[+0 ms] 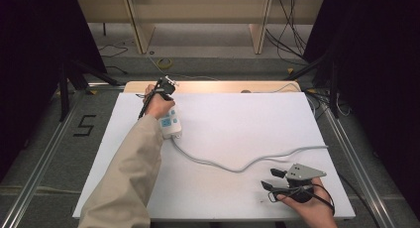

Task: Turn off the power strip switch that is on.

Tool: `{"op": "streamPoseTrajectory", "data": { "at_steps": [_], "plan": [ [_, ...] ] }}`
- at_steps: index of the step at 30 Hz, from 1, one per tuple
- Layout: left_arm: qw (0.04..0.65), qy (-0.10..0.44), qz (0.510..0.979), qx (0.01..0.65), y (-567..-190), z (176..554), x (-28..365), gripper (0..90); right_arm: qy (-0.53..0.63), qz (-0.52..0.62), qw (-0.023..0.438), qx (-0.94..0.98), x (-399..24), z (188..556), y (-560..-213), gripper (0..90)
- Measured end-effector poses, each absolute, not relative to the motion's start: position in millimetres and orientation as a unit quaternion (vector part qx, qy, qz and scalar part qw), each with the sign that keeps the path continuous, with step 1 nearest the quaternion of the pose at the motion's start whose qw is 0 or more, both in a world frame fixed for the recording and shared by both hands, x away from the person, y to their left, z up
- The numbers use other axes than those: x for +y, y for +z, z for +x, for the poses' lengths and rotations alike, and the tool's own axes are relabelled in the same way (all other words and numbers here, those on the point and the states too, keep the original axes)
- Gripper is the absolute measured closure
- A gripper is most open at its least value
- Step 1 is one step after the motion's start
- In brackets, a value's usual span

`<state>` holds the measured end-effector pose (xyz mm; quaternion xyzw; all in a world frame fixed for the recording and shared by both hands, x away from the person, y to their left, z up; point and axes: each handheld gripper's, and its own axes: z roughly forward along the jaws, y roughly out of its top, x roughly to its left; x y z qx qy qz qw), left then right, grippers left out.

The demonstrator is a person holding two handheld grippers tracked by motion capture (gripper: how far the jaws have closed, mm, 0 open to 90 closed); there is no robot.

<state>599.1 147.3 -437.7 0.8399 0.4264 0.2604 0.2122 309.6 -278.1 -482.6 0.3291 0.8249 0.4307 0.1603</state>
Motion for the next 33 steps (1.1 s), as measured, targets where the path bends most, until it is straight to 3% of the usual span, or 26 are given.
{"op": "streamPoseTrajectory", "data": {
  "at_steps": [33],
  "plan": [
    [0.230, 0.245, 0.837, 0.432, -430, 563, 171, 77.6, 0.429, 0.332, 0.163, 0.824, -279, 312, -482, 42.4]
  ]
}}
